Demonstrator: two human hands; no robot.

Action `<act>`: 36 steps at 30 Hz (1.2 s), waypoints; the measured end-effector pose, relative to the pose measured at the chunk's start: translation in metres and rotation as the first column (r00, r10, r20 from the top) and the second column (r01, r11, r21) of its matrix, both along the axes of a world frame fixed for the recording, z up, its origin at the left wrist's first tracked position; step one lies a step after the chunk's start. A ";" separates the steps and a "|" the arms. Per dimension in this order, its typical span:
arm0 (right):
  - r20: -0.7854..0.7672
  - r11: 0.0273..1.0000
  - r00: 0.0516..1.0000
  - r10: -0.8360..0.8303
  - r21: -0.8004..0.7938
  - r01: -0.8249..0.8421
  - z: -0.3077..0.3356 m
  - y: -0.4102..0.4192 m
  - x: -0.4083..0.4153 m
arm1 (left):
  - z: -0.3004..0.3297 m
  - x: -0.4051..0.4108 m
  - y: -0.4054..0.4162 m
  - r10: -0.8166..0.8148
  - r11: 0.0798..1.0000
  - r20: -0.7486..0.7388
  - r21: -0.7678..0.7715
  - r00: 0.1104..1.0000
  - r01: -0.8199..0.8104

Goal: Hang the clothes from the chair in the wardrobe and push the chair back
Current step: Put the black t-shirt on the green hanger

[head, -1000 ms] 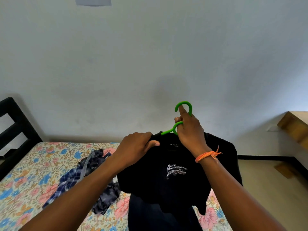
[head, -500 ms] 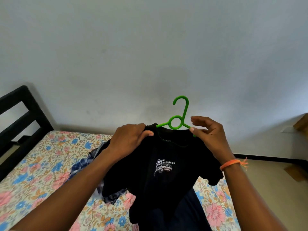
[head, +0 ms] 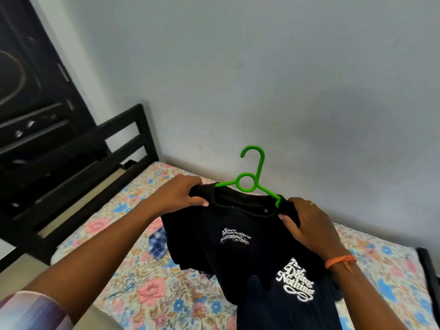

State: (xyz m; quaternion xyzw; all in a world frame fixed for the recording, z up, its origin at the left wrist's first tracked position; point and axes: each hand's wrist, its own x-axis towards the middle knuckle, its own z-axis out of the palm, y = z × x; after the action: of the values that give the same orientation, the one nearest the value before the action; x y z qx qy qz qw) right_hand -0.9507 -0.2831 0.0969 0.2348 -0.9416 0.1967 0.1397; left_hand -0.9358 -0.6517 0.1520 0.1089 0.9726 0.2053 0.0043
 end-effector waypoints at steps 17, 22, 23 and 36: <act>0.169 0.994 0.982 0.085 0.052 -0.095 -0.059 -0.382 -0.096 | -0.092 -0.042 -0.394 0.369 0.908 0.054 0.192 0.928 -0.372; 0.316 0.986 0.934 0.166 -0.024 -0.167 -0.081 -0.506 -0.092 | -0.087 -0.038 -0.514 0.493 0.834 0.128 0.213 0.861 -0.509; 0.347 0.985 0.922 0.174 -0.041 -0.170 -0.084 -0.524 -0.093 | -0.086 -0.042 -0.531 0.533 0.808 0.114 0.226 0.838 -0.545; 0.591 0.993 0.798 0.117 -0.057 -0.104 -0.263 -0.648 -0.263 | -0.304 -0.201 -0.617 0.755 0.647 -0.059 -0.099 0.653 -0.756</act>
State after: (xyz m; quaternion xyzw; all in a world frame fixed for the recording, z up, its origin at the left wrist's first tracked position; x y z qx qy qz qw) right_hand -1.2133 -0.9311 -0.1661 0.2145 -0.9207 0.2781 -0.1702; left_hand -1.1366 -1.2691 -0.1517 -0.3051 0.9397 0.1315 -0.0812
